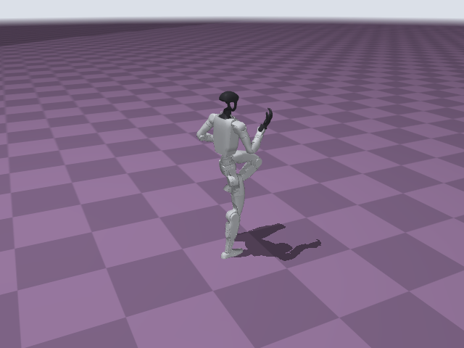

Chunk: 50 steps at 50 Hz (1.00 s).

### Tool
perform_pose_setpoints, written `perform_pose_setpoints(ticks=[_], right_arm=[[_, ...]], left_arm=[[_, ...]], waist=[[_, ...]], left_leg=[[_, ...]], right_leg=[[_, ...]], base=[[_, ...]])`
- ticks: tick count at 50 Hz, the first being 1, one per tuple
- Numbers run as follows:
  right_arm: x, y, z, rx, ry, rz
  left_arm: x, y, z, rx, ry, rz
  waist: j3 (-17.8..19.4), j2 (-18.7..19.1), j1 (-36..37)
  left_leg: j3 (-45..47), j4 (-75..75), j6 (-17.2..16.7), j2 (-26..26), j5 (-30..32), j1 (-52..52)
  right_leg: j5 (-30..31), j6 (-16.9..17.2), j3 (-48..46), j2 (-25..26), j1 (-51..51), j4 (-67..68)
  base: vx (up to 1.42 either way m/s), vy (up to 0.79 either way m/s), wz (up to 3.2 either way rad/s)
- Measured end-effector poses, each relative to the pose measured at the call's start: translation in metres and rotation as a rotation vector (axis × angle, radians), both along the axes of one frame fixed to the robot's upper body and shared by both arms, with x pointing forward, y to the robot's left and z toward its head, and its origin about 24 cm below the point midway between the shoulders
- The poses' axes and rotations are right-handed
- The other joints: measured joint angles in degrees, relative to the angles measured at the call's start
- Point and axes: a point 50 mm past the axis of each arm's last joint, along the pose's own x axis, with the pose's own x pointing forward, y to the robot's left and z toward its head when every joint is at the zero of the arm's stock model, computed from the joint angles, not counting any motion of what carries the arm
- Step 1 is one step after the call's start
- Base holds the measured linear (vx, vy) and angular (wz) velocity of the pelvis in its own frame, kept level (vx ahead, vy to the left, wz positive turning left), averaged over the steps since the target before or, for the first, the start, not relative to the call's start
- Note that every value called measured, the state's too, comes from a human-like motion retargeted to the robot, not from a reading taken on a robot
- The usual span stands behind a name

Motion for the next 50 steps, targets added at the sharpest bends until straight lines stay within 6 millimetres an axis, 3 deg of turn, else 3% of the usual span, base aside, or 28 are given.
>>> perform_pose_setpoints(ticks=[2, 5, 7, 9, 10, 12, 15, 17, 18, 20, 22, 23, 25, 26, 29, 31, 32, 33, 35, 37, 38, 40, 42, 43, 45, 47, 48, 50], right_arm=[[-0.037, 0.009, 0.045, 0.046, -0.275, 0.117], [-0.101, 0.006, 0.053, 0.059, -0.483, 0.262], [-0.114, 0.007, 0.038, 0.013, -0.439, 0.344], [-0.101, 0.013, 0.011, -0.053, -0.262, 0.339], [-0.091, 0.016, -0.008, -0.103, -0.146, 0.31], [-0.069, 0.01, -0.043, -0.202, 0.098, 0.196], [-0.052, -0.014, -0.105, -0.388, 0.397, 0.003], [-0.059, -0.04, -0.152, -0.443, 0.638, -0.116], [-0.069, -0.053, -0.17, -0.457, 0.74, -0.153], [-0.099, -0.076, -0.179, -0.458, 0.852, -0.19], [-0.129, -0.083, -0.166, -0.528, 0.871, -0.131], [-0.14, -0.08, -0.16, -0.594, 0.883, -0.071], [-0.155, -0.075, -0.158, -0.695, 0.917, 0.038], [-0.159, -0.076, -0.161, -0.709, 0.932, 0.042], [-0.147, -0.083, -0.172, -0.672, 0.947, -0.066], [-0.119, -0.088, -0.177, -0.583, 0.921, -0.173], [-0.1, -0.087, -0.177, -0.52, 0.89, -0.218], [-0.079, -0.082, -0.173, -0.443, 0.835, -0.251], [-0.036, -0.061, -0.144, -0.283, 0.634, -0.281], [-0.008, -0.034, -0.073, -0.138, 0.303, -0.218], [-0.004, -0.021, -0.03, -0.077, 0.116, -0.148], [-0.023, -0.001, 0.04, 0.012, -0.216, 0.007], [-0.064, 0.004, 0.064, 0.088, -0.428, 0.117], [-0.085, 0.004, 0.066, 0.112, -0.497, 0.172], [-0.114, 0.005, 0.06, 0.104, -0.566, 0.28], [-0.113, 0.011, 0.041, 0.054, -0.475, 0.314], [-0.104, 0.016, 0.027, 0.019, -0.378, 0.298], [-0.081, 0.021, -0.009, -0.084, -0.133, 0.22]], left_arm=[[-0.028, 0.008, -0.011, -0.032, 0.124, -0.037], [-0.05, -0.005, 0.0, -0.053, 0.192, -0.209], [-0.059, -0.014, 0.002, -0.044, 0.202, -0.275], [-0.056, -0.025, 0.0, 0.001, 0.165, -0.265], [-0.049, -0.03, -0.001, 0.029, 0.13, -0.241], [-0.012, -0.031, 0.016, 0.067, -0.021, -0.136], [0.043, -0.053, 0.059, 0.129, -0.361, -0.024], [0.072, -0.073, 0.109, 0.113, -0.632, 0.012], [0.081, -0.082, 0.14, 0.151, -0.777, 0.026], [0.076, -0.098, 0.201, 0.167, -1.058, 0.06], [0.053, -0.105, 0.226, 0.145, -1.23, 0.103], [0.04, -0.105, 0.226, 0.116, -1.275, 0.114], [0.016, -0.102, 0.218, 0.081, -1.313, 0.092], [0.008, -0.1, 0.211, 0.076, -1.296, 0.064], [0.006, -0.094, 0.186, 0.023, -1.136, -0.043], [0.018, -0.09, 0.162, -0.065, -0.94, -0.129], [0.025, -0.087, 0.147, -0.101, -0.83, -0.155], [0.032, -0.083, 0.13, -0.106, -0.719, -0.159], [0.038, -0.067, 0.086, -0.044, -0.494, -0.105], [0.028, -0.037, 0.035, 0.025, -0.236, -0.022], [0.016, -0.019, 0.015, 0.032, -0.111, 0.011], [-0.018, 0.006, -0.008, -0.006, 0.079, 0.027], [-0.043, 0.006, -0.006, -0.045, 0.168, -0.052], [-0.05, 0.003, -0.002, -0.05, 0.196, -0.116], [-0.061, -0.003, 0.003, -0.044, 0.242, -0.235], [-0.065, -0.009, -0.001, -0.003, 0.246, -0.273], [-0.061, -0.014, -0.004, 0.036, 0.226, -0.26], [-0.038, -0.021, -0.004, 0.127, 0.134, -0.179]], waist=[[-3.8, -1.9, -2.1], [-11.8, -4.0, -2.3], [-13.6, -0.4, -1.2], [-16.2, 3.3, -2.2], [-17.9, 4.1, -3.2], [-15.3, 5.0, -7.2], [-11.3, 7.4, -16.8], [-6.9, 7.0, -24.5], [-5.9, 6.2, -26.3], [-6.8, 5.9, -26.8], [-13.8, 8.5, -24.1], [-17.4, 10.2, -23.9], [-22.4, 12.2, -26.4], [-23.0, 11.6, -27.2], [-20.4, 6.9, -25.5], [-15.6, 3.5, -21.5], [-13.2, 2.0, -19.1], [-11.4, 0.8, -16.6], [-7.9, -0.2, -10.9], [-2.4, 1.2, -5.2], [0.3, 2.4, -3.8], [0.6, 3.4, -4.8], [-5.5, 1.2, -5.9], [-8.1, 0.0, -4.9], [-10.2, -0.2, -2.0], [-11.5, 3.7, -2.1], [-13.5, 4.9, -3.4], [-16.8, 7.2, -5.9]], left_leg=[[1.7, -8.0, 4.9, -0.9, 3.2, 1.2], [3.8, -30.2, 6.3, -7.4, 14.2, 11.3], [2.1, -50.2, 2.8, -7.5, 20.8, 27.1], [-0.5, -71.9, -2.1, -6.6, 29.9, 41.1], [-1.4, -82.5, -4.5, -6.6, 35.4, 46.4], [-3.2, -99.7, -6.7, -7.5, 36.2, 58.8], [-5.6, -114.2, -7.8, -6.6, 11.0, 70.8], [-9.6, -114.2, -5.9, -6.7, 1.8, 73.2], [-11.1, -110.4, -5.3, -7.2, 0.5, 71.1], [-12.1, -107.6, -5.9, -8.1, 3.6, 67.8], [-8.4, -117.5, -7.4, -7.0, 14.1, 69.4], [-7.3, -122.8, -8.5, -6.0, 21.2, 70.6], [-8.4, -124.9, -11.1, -5.0, 33.0, 68.7], [-9.1, -119.1, -10.2, -6.0, 33.0, 65.5], [-5.1, -85.2, -3.2, -9.4, 22.7, 51.2], [0.3, -57.3, 2.3, -9.8, 14.2, 39.7], [2.4, -44.3, 4.1, -9.8, 10.9, 33.1], [3.6, -32.2, 4.6, -9.4, 8.6, 25.2], [3.8, -13.1, 1.9, -7.6, 6.2, 10.0], [1.3, -3.4, -2.7, -5.6, 3.3, 2.6], [-0.5, -1.6, -3.1, -4.4, 1.6, 1.5], [-1.5, -3.8, 0.6, -2.2, 0.8, 1.5], [1.2, -14.4, 4.7, -4.5, 5.3, 4.5], [2.7, -22.0, 5.2, -6.6, 8.1, 8.6], [3.4, -40.4, 3.9, -9.5, 13.5, 22.2], [0.2, -62.3, 0.5, -9.4, 22.6, 38.0], [-1.7, -73.0, -1.2, -9.3, 29.2, 42.7], [-4.8, -92.7, -5.4, -8.3, 40.4, 50.5]], right_leg=[[9.3, 2.0, -2.9, -0.2, -0.7, -3.1], [25.7, 5.1, -10.9, -0.5, -2.8, -7.4], [21.7, 1.9, -14.5, 3.2, -8.4, 5.8], [10.5, -2.8, -19.5, 6.4, -23.6, 35.2], [4.9, -5.2, -22.2, 6.7, -33.7, 52.0], [0.2, -2.7, -26.8, 4.2, -49.8, 81.1], [-4.9, 1.7, -28.3, 3.0, -70.8, 110.5], [-7.3, 4.9, -26.4, 0.7, -76.8, 120.9], [-9.2, 2.5, -25.0, 0.5, -78.6, 123.0], [-8.1, -0.1, -23.3, -1.6, -79.5, 122.6], [-3.7, -1.7, -24.6, 0.0, -76.1, 114.1], [-0.9, -1.5, -26.0, 1.6, -71.9, 107.4], [5.8, 0.4, -28.1, 3.9, -59.9, 90.0], [9.4, 2.3, -27.4, 4.8, -52.4, 79.1], [20.6, 7.3, -20.4, 6.1, -29.0, 44.0], [28.8, 9.1, -14.8, 4.2, -13.4, 19.5], [29.4, 9.4, -12.6, 2.7, -7.0, 9.5], [23.9, 8.7, -11.2, 1.2, -3.2, 3.6], [6.3, 6.0, -10.7, -0.5, 0.7, -1.7], [-2.1, 2.5, -8.1, -0.7, 3.8, -3.5], [-2.8, 1.0, -6.0, 0.0, 5.0, -3.2], [0.7, 0.8, -5.0, 1.2, 5.2, -2.6], [11.2, 3.3, -9.2, 0.2, 3.8, -5.9], [17.6, 4.5, -10.9, -0.7, 3.2, -7.3], [24.6, 4.4, -12.6, -0.5, 1.2, -4.1], [16.2, -0.5, -15.7, 3.3, -8.4, 18.7], [9.3, -3.2, -17.8, 4.3, -18.8, 37.2], [-0.2, -7.9, -21.2, 6.4, -39.3, 69.9]], base=[[0.12, -0.03, 1.14], [0.17, 0.06, 0.96], [0.08, 0.12, -1.21], [0.01, 0.09, -1.74], [0.03, 0.05, -1.31], [0.05, 0.06, -0.52], [-0.04, 0.12, 1.1], [-0.14, 0.05, 2.21], [-0.17, 0.01, 1.36], [0.0, 0.01, 0.21], [0.27, -0.01, -0.98], [0.29, -0.07, -0.5], [0.22, -0.12, 0.68], [0.12, -0.12, 1.46], [0.03, -0.08, 1.19], [-0.02, -0.07, 0.23], [-0.06, -0.1, -0.24], [-0.08, -0.1, -0.57], [-0.1, -0.1, -1.32], [-0.09, -0.04, -2.13], [-0.06, -0.02, -1.5], [0.04, -0.01, 0.0], [0.22, 0.03, 1.33], [0.24, 0.08, 0.64], [0.21, 0.11, -0.59], [0.1, 0.11, -1.25], [0.02, 0.09, -1.0], [0.01, 0.06, -0.68]])
